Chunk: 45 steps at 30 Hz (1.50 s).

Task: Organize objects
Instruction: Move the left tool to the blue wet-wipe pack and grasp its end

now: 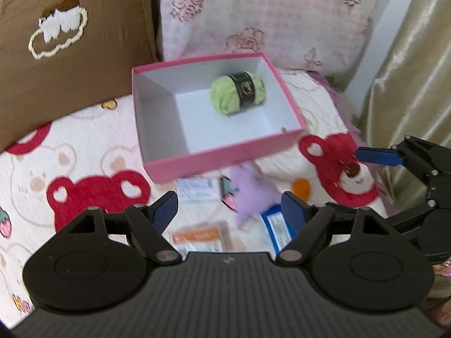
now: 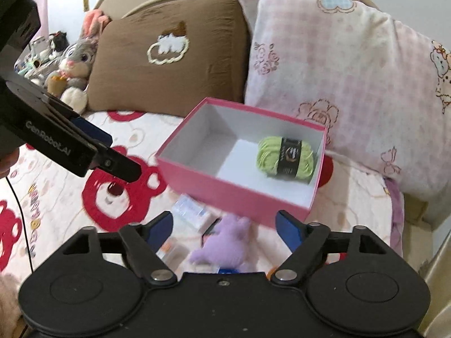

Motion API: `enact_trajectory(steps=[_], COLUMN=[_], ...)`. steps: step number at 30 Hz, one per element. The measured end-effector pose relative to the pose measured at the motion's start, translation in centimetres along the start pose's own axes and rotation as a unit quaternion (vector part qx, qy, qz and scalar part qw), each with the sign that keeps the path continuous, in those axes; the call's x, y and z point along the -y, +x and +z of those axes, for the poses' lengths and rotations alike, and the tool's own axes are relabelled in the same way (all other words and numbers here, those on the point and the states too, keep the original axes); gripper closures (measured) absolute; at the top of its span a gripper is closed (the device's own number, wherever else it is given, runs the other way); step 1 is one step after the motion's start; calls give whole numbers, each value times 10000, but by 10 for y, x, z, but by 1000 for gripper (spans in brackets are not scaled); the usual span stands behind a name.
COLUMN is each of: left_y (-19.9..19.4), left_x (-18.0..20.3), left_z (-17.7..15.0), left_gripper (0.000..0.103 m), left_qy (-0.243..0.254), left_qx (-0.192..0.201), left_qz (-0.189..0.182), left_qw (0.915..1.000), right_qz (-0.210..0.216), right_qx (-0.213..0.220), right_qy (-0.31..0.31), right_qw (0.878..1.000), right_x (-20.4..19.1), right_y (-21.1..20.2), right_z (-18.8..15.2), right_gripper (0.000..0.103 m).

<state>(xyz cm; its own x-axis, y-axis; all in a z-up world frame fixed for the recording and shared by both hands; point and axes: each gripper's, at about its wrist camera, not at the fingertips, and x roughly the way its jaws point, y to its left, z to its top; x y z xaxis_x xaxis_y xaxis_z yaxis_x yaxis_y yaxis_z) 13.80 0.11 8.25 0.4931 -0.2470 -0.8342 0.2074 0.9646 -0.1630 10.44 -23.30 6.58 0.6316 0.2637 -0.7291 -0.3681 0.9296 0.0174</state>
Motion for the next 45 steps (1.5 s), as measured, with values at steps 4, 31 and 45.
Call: enact_trajectory(steps=[4,31,45], left_y=[-12,42,126], left_x=[10,36,29], left_z=[-21,-102,-125], left_gripper=[17,0,4], left_qy=[188,-55,-1258], left_qx=[-79,122,-73], left_qz=[-170,-174,-556], left_qw=[9996,9998,9905], right_qz=[-46,-337,-172], right_qx=[-130,-420,-692], right_qy=[1,-37,287], right_qw=[9999,9985,9970], right_x=[-13,-23,-4], right_y=[-13,5,70], right_z=[-15,-108,-130], right_gripper=[11,11,11])
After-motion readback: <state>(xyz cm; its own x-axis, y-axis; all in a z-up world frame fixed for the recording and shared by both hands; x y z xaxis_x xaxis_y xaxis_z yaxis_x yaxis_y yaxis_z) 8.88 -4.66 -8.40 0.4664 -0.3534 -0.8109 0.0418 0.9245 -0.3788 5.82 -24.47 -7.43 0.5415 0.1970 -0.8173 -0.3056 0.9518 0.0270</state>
